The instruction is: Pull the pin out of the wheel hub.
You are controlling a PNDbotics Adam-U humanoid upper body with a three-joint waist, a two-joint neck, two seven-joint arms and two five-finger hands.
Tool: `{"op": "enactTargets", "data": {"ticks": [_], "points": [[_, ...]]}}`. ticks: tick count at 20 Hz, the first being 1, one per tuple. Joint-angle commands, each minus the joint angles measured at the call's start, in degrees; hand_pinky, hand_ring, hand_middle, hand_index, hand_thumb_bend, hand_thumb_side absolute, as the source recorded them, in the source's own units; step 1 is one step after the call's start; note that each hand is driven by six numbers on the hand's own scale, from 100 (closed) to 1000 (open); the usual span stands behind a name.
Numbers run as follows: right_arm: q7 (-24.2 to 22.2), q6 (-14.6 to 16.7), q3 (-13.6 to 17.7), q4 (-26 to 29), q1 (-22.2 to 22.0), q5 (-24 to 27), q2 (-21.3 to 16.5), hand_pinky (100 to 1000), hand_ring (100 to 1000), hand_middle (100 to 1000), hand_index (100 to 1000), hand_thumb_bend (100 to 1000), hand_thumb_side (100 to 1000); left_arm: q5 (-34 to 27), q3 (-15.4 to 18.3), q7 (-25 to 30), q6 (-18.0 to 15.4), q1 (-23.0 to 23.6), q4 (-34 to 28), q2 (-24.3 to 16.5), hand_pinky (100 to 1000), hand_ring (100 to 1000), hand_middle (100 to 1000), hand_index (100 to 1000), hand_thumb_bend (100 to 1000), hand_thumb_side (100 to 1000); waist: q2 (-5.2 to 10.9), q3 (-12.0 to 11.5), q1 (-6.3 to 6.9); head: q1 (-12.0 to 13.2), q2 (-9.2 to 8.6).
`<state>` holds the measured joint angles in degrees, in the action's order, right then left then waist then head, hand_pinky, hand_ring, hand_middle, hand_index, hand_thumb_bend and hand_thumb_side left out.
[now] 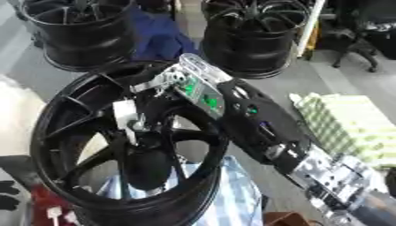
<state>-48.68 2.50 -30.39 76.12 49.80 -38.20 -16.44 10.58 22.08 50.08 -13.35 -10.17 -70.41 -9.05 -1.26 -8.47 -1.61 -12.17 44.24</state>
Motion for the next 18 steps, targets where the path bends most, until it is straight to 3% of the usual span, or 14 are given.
{"op": "enactTargets", "data": {"ticks": [1,7,10,13,15,18], "points": [[2.39,-0.58,0.60,2.28,1.29,2.62,-1.46,631,601,433,582,100,462,0.14,-0.18,1.14,-0.70,-0.76,-1.28,-0.52,698,667,679,837,100,765,0.48,0.04,0.25,-0.09,-0.12],[3.58,-3.10,0.62,7.16,3.37,10.13,-5.02,620,596,422,578,100,456,0.16,-0.07,1.72,-0.29,-0.50,-0.90,-0.47,698,671,679,837,100,784,0.89,0.34,0.32,-0.07,-0.12],[3.57,-4.81,1.66,10.26,4.73,13.77,-8.99,620,597,423,580,100,451,0.19,0.08,1.86,-0.06,-0.24,-0.66,-0.57,698,672,679,837,100,790,1.23,0.90,0.26,0.26,-0.12],[4.51,-7.50,4.24,15.24,4.39,18.80,-16.08,619,597,422,585,100,441,0.15,0.51,1.65,0.21,0.28,-0.52,-0.97,697,672,680,837,100,789,1.71,1.95,-0.07,1.28,-0.12],[6.38,-9.59,7.23,19.45,1.95,21.69,-22.06,623,600,425,590,100,431,0.09,0.89,1.23,0.37,0.67,-0.55,-1.38,697,673,680,837,100,786,1.98,2.79,-0.41,2.23,-0.12],[11.89,-12.39,14.19,25.53,-7.47,23.88,-31.49,623,604,430,601,100,427,-0.17,1.46,0.23,0.63,1.09,-0.75,-1.95,697,674,681,838,100,782,2.01,4.07,-0.94,3.28,-0.12]]}}
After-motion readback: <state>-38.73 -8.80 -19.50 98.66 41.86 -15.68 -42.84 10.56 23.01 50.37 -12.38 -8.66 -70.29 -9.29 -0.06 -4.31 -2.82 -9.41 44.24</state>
